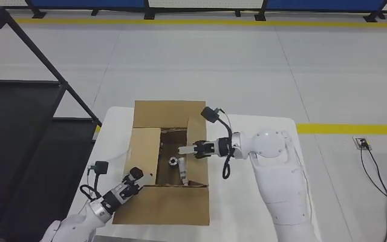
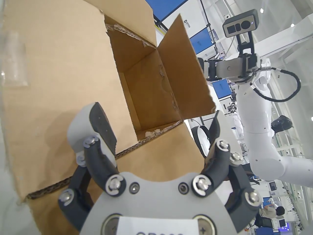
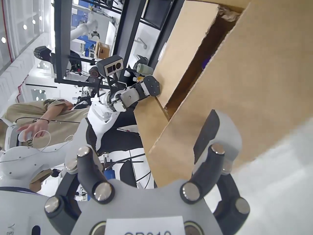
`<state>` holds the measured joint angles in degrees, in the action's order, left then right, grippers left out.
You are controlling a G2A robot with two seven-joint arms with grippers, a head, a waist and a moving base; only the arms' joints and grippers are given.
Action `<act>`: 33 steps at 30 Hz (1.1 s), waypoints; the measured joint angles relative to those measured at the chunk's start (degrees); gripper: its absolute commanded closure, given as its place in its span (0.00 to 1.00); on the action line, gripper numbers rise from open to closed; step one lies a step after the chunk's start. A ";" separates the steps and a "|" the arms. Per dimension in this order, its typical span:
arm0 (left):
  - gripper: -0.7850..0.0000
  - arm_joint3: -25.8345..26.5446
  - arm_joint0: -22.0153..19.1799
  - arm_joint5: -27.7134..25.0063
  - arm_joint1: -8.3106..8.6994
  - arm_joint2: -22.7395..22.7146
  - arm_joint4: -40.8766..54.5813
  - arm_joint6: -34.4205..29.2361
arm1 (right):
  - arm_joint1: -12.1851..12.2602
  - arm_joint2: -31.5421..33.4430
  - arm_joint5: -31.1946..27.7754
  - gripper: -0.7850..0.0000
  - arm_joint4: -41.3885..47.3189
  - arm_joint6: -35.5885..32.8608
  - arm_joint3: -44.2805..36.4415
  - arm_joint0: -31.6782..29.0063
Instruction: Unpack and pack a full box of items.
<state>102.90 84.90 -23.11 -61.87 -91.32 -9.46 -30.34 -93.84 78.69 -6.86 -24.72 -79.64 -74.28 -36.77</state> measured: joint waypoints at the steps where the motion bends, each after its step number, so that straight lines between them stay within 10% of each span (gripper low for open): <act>1: 0.00 -0.21 0.08 -0.06 0.02 -0.17 0.25 0.06 | -0.10 -1.33 0.31 0.00 -1.23 1.75 0.42 0.10; 33: 0.00 1.45 4.38 -4.31 0.64 -5.29 5.08 1.70 | 1.80 -9.04 -4.61 0.00 -4.66 21.30 2.00 -2.80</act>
<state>104.35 89.29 -27.42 -61.23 -96.61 -4.38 -28.64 -92.03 69.64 -11.46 -29.38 -58.34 -72.28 -39.57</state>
